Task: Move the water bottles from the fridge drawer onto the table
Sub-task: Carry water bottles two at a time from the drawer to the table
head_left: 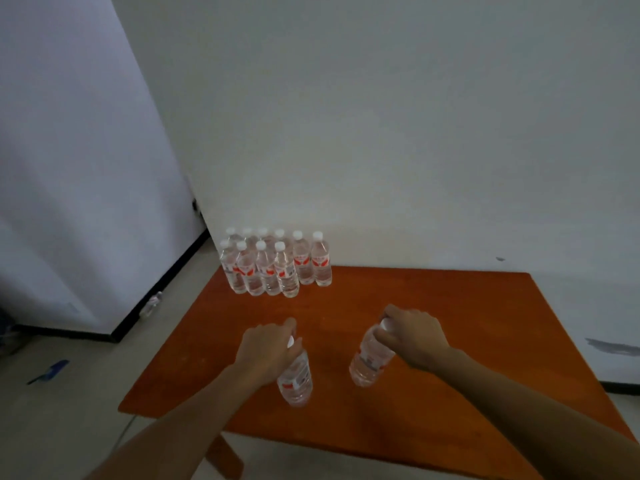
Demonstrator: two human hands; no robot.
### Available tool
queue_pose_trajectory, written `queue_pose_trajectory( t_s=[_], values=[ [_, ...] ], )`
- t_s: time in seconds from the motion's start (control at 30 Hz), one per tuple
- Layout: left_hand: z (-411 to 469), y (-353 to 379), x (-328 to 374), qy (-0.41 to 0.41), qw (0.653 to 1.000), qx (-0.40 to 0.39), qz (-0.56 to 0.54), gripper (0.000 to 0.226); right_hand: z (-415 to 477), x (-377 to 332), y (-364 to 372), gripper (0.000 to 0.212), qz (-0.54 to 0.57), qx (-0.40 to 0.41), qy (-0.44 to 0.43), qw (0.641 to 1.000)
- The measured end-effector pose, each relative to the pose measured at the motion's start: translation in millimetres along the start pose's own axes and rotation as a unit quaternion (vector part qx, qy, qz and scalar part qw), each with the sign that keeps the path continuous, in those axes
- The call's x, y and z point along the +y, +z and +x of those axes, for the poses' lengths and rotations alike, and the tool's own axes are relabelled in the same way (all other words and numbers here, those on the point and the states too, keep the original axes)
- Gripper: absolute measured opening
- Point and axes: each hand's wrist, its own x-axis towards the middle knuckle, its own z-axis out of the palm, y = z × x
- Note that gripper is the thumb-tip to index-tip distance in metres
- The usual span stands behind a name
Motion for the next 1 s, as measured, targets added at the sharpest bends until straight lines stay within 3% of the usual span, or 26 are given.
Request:
queue_pose_trajectory(
  t_s=[0.27,0.7,0.9,1.0],
  values=[
    [119.4,38.5,-54.1,0.022,0.999,-0.033,-0.025,0.028,114.6,16.6,23.5,0.03,0.003,-0.019,0.03,0.999],
    [307.9,82.8,-121.8,0.19,0.98,-0.045,-0.038,0.032,300.3,24.1,55.3,0.03,-0.025,-0.022,0.087,0.996],
    [370.5,106.6,-138.8,0.233,0.969,-0.066,0.048,0.049,365.8,2.5,73.8,0.03,-0.023,-0.025,0.141,0.989],
    [386.3,108.8,-151.4,0.257,0.963,-0.062,0.059,0.043,388.8,-4.4,86.7,0.03,-0.03,-0.045,0.142,0.988]
  ],
)
